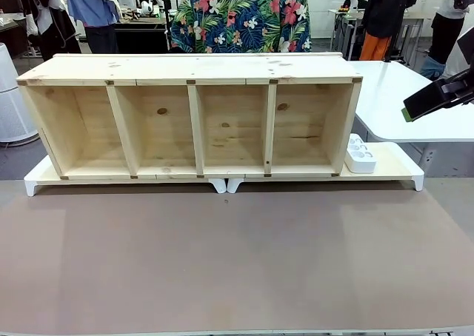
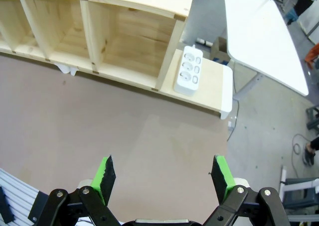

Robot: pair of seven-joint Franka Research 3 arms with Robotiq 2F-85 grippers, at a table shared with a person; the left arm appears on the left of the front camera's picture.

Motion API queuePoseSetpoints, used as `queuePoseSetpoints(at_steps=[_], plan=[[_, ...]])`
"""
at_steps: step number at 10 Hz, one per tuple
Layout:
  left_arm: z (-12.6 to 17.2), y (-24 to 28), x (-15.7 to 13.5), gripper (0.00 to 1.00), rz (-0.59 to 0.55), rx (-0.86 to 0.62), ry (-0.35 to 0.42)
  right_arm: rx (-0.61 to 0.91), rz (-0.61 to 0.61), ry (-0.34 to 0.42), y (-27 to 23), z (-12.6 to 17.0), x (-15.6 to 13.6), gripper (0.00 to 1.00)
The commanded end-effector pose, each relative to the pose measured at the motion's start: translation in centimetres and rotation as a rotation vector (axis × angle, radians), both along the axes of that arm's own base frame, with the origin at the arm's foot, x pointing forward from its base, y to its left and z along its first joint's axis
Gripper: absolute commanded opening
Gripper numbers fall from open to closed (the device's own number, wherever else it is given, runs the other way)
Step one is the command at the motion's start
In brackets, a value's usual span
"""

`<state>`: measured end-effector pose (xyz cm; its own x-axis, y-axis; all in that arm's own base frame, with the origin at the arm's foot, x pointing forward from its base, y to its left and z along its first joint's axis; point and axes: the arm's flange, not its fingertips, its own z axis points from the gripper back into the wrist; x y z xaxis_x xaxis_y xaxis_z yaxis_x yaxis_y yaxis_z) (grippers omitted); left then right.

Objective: Perform cable management.
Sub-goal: When the cord part of the Power Cable appears at the lower middle area of the table and stops, grasp the cord part of the Power Cable.

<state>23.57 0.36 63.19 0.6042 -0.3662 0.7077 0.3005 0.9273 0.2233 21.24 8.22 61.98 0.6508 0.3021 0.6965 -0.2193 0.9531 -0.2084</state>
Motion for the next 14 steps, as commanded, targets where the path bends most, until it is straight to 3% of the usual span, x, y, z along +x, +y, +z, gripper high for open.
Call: queuePoseSetpoints(at_steps=[1,14], plan=[[0.08,-0.16,0.32,1.00,0.013,-0.010,-0.011,-0.002,0.006,-0.013,0.03,0.14,0.09,1.00],[0.08,-0.16,0.32,1.00,0.013,-0.010,-0.011,-0.002,0.006,-0.013,0.03,0.14,0.09,1.00]])
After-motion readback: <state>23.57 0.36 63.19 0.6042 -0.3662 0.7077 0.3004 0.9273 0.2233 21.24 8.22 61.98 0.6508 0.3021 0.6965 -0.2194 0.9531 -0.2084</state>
